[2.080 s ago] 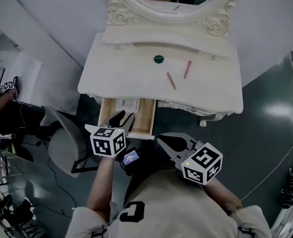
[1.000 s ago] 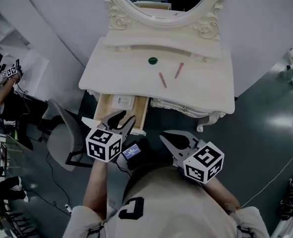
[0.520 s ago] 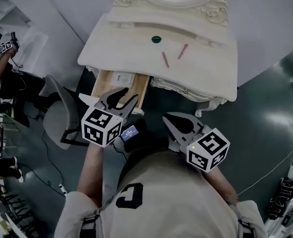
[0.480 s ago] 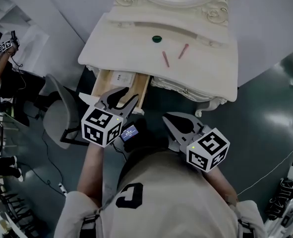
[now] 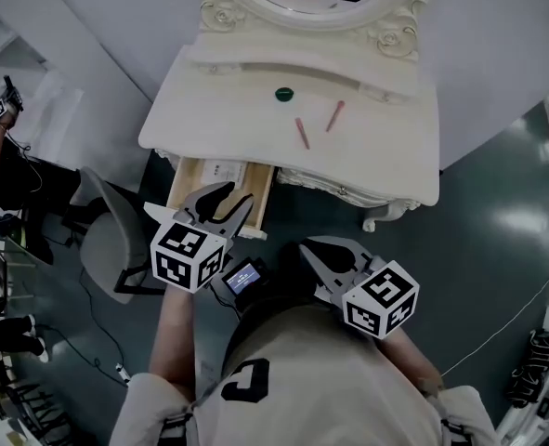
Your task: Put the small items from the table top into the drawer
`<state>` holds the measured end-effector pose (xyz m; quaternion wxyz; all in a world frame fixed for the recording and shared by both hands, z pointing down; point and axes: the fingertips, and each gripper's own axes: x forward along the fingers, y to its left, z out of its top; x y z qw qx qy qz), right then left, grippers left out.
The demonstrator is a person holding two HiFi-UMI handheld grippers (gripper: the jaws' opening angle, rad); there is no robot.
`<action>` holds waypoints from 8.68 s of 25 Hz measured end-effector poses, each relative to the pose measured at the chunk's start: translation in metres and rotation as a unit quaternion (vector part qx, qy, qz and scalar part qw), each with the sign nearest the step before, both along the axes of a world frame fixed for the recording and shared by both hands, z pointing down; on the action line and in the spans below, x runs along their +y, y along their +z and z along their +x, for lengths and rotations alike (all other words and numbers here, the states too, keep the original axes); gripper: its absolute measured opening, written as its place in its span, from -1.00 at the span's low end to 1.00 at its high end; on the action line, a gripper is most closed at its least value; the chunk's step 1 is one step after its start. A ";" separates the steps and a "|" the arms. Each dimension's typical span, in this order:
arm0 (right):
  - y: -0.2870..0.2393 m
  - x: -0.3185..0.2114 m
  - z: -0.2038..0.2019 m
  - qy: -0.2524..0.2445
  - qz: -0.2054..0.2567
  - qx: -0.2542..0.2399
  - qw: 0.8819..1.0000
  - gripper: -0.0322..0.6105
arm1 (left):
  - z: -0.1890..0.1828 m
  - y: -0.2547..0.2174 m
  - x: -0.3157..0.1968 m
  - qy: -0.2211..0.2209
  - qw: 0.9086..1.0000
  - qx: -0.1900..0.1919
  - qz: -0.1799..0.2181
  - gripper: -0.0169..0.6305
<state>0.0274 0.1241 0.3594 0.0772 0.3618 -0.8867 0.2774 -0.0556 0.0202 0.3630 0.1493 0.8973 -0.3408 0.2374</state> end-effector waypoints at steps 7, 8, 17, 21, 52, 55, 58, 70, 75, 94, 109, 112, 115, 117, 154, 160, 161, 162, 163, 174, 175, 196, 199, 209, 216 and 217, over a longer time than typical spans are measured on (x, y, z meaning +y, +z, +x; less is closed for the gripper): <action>0.015 -0.031 0.010 0.013 -0.031 0.026 0.999 -0.81 | -0.003 0.003 -0.060 0.004 1.000 -0.002 0.011 -0.32; 0.017 -0.037 0.010 0.010 -0.035 0.030 0.999 -0.81 | -0.002 0.005 -0.068 0.005 1.000 -0.002 0.011 -0.32; 0.040 -0.081 -0.026 -0.035 -0.077 0.045 0.995 -0.81 | -0.005 0.009 -0.129 0.016 1.000 0.017 0.016 -0.32; 0.048 -0.092 -0.042 -0.053 -0.089 0.056 0.993 -0.81 | -0.015 0.010 -0.150 0.011 0.999 0.038 0.017 -0.32; 0.080 -0.177 0.017 -0.201 -0.138 -0.027 0.970 -0.81 | 0.084 0.068 -0.260 -0.042 0.998 -0.035 -0.009 -0.31; 0.083 -0.183 0.030 -0.200 -0.142 -0.036 0.969 -0.81 | 0.100 0.082 -0.273 -0.038 0.998 -0.058 -0.013 -0.31; 0.087 -0.190 0.046 -0.193 -0.149 -0.044 0.969 -0.81 | 0.113 0.095 -0.287 -0.029 0.996 -0.083 -0.014 -0.31; 0.102 -0.197 0.060 -0.180 -0.174 -0.043 0.967 -0.81 | 0.123 0.151 -0.324 -0.014 0.992 -0.125 -0.030 -0.31; 0.105 -0.192 0.054 -0.175 -0.185 -0.039 0.966 -0.81 | 0.121 0.175 -0.334 0.012 0.989 -0.144 -0.036 -0.31; 0.109 -0.196 0.062 -0.137 -0.193 -0.030 0.971 -0.81 | 0.124 0.219 -0.345 0.035 0.982 -0.173 -0.064 -0.43; 0.107 -0.193 0.068 -0.124 -0.188 -0.029 0.974 -0.81 | 0.126 0.220 -0.346 0.037 0.980 -0.178 -0.077 -0.73; 0.107 -0.192 0.070 -0.121 -0.188 -0.029 0.974 -0.81 | 0.124 0.220 -0.347 0.035 0.980 -0.184 -0.068 -0.77; 0.106 -0.191 0.070 -0.118 -0.187 -0.030 0.975 -0.81 | 0.125 0.220 -0.347 0.034 0.981 -0.179 -0.073 -0.77; 0.106 -0.191 0.070 -0.115 -0.186 -0.029 0.975 -0.81 | 0.125 0.219 -0.347 0.032 0.981 -0.175 -0.073 -0.77; 0.067 -0.143 0.023 -0.122 -0.135 -0.003 0.983 -0.81 | 0.070 0.145 -0.294 -0.005 0.991 -0.135 -0.015 -0.77; 0.061 -0.135 0.016 -0.124 -0.124 0.007 0.984 -0.81 | 0.059 0.132 -0.283 -0.008 0.991 -0.131 -0.008 -0.77; 0.060 -0.133 0.016 -0.124 -0.122 0.009 0.985 -0.81 | 0.057 0.130 -0.282 -0.008 0.991 -0.131 -0.006 -0.77; 0.059 -0.132 0.015 -0.124 -0.120 0.011 0.985 -0.81 | 0.055 0.128 -0.280 -0.007 0.991 -0.131 -0.004 -0.77; 0.058 -0.131 0.015 -0.123 -0.118 0.013 0.985 -0.81 | 0.054 0.126 -0.278 -0.007 0.991 -0.131 -0.002 -0.77; 0.045 -0.121 0.008 -0.120 -0.099 0.027 0.987 -0.81 | 0.038 0.103 -0.258 -0.021 0.993 -0.114 0.008 -0.77; 0.044 -0.119 0.007 -0.121 -0.097 0.028 0.988 -0.81 | 0.036 0.103 -0.256 -0.023 0.993 -0.113 0.007 -0.77; 0.029 -0.091 -0.021 -0.122 -0.066 0.049 0.989 -0.81 | -0.008 0.067 -0.207 -0.048 0.994 -0.092 0.039 -0.77; 0.027 -0.086 -0.024 -0.117 -0.061 0.048 0.990 -0.81 | -0.013 0.064 -0.195 -0.052 0.993 -0.092 0.046 -0.77; 0.025 -0.065 -0.029 -0.098 -0.056 0.050 0.992 -0.81 | -0.018 0.055 -0.160 -0.063 0.996 -0.050 0.045 -0.77; 0.020 -0.059 -0.021 -0.080 -0.052 0.043 0.995 -0.81 | -0.019 0.050 -0.138 -0.070 0.996 -0.038 0.038 -0.77; 0.019 -0.059 -0.019 -0.079 -0.050 0.041 0.995 -0.81 | -0.019 0.048 -0.135 -0.071 0.996 -0.038 0.039 -0.77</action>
